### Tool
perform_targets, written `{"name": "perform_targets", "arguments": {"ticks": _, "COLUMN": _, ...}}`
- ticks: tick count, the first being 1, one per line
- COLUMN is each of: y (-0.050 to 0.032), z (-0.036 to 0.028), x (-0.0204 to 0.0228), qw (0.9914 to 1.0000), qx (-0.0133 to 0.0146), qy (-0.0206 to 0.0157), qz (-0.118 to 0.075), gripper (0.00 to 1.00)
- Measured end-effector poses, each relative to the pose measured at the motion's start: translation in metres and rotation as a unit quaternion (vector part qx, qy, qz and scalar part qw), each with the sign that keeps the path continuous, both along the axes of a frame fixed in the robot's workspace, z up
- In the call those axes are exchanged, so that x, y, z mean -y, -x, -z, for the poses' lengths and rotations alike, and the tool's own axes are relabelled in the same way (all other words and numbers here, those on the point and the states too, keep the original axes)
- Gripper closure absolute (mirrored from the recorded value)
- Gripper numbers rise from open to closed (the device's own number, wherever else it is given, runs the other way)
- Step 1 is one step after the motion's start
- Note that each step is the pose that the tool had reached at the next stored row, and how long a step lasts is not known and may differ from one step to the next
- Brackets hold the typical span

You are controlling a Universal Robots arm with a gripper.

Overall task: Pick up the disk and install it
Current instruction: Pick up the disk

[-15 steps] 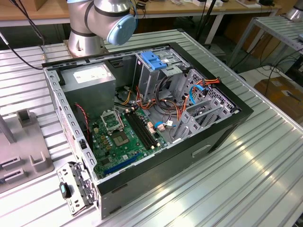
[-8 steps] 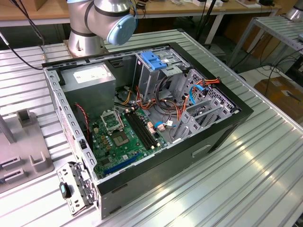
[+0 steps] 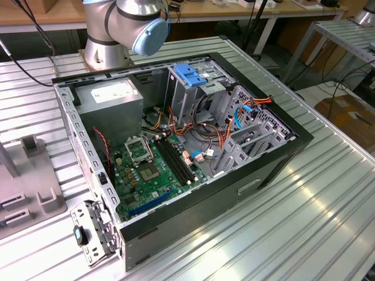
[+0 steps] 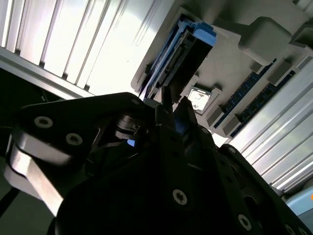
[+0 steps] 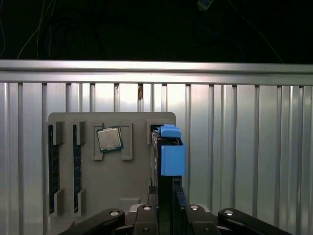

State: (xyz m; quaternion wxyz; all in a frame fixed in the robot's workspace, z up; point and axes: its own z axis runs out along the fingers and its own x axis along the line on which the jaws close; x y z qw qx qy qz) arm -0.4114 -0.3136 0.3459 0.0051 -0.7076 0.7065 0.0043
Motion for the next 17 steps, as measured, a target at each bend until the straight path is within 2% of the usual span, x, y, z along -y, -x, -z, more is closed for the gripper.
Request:
{"name": "perform_targets", "arguments": {"ticks": 4, "y": 0.0000, "z": 0.0000, "x": -0.0001, "qw": 1.00000, "qx": 0.0000, "qy": 0.0000, "qz": 0.000, "gripper": 0.51}}
{"name": "perform_targets", "arguments": {"ticks": 5, "y": 0.0000, "z": 0.0000, "x": -0.0001, "qw": 1.00000, "qx": 0.0000, "qy": 0.0000, "qz": 0.000, "gripper": 0.51}}
{"name": "perform_targets", "arguments": {"ticks": 7, "y": 0.0000, "z": 0.0000, "x": -0.0001, "qw": 1.00000, "qx": 0.0000, "qy": 0.0000, "qz": 0.000, "gripper": 0.38}}
{"name": "perform_targets", "arguments": {"ticks": 11, "y": -0.0001, "z": 0.0017, "x": -0.0001, "qw": 1.00000, "qx": 0.0000, "qy": 0.0000, "qz": 0.000, "gripper": 0.38}}
{"name": "perform_targets", "arguments": {"ticks": 17, "y": 0.0000, "z": 0.0140, "x": -0.0001, "qw": 1.00000, "qx": 0.0000, "qy": 0.0000, "qz": 0.000, "gripper": 0.38}}
